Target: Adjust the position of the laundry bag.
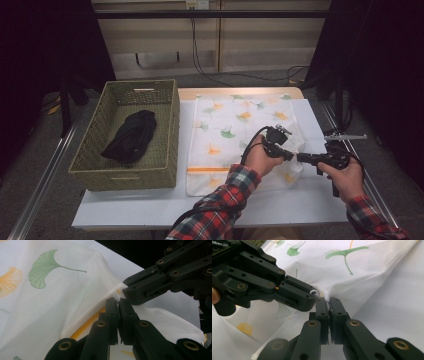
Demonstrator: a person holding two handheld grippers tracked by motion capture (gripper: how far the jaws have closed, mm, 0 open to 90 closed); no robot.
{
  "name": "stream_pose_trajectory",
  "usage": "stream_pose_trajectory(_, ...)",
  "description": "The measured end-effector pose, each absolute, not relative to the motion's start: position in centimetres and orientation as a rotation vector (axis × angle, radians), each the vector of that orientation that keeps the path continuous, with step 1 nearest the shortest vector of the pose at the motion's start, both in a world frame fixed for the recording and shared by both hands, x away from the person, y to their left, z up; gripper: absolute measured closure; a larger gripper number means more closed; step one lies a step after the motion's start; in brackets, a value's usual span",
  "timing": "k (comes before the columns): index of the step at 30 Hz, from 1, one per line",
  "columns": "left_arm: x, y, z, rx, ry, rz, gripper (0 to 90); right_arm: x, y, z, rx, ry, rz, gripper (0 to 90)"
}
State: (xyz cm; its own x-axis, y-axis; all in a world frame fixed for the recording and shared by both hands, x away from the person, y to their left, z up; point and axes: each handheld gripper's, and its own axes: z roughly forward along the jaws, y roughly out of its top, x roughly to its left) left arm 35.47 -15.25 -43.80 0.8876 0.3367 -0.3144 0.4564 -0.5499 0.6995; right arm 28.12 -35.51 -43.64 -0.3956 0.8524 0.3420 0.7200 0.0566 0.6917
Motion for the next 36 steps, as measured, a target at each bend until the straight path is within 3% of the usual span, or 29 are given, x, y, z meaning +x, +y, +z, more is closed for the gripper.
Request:
stream_pose_trajectory(22, 35.2, -15.4, -43.6, 2.169, 0.703, -0.179, 90.0, 28.1, -35.3, -43.5, 1.647, 2.156, 1.287, 86.4)
stream_pose_trajectory(25, 35.3, -15.2, -43.7, 2.177, 0.716, -0.196, 90.0, 28.2, -35.3, -43.6, 1.658, 2.144, 1.304, 84.6)
stream_pose_trajectory(27, 35.4, -15.0, -43.7, 2.171, 0.724, -0.205, 90.0, 28.3, -35.3, -43.7, 1.674, 2.131, 1.302, 77.9)
stream_pose_trajectory(33, 35.6, -14.5, -43.6, 2.161, 0.729, -0.225, 90.0, 28.8, -34.8, -44.2, 1.689, 2.161, 1.305, 68.8)
stream_pose_trajectory(36, 35.6, -14.3, -43.5, 2.166, 0.728, -0.224, 90.0, 28.8, -34.6, -44.5, 1.699, 2.179, 1.311, 74.5)
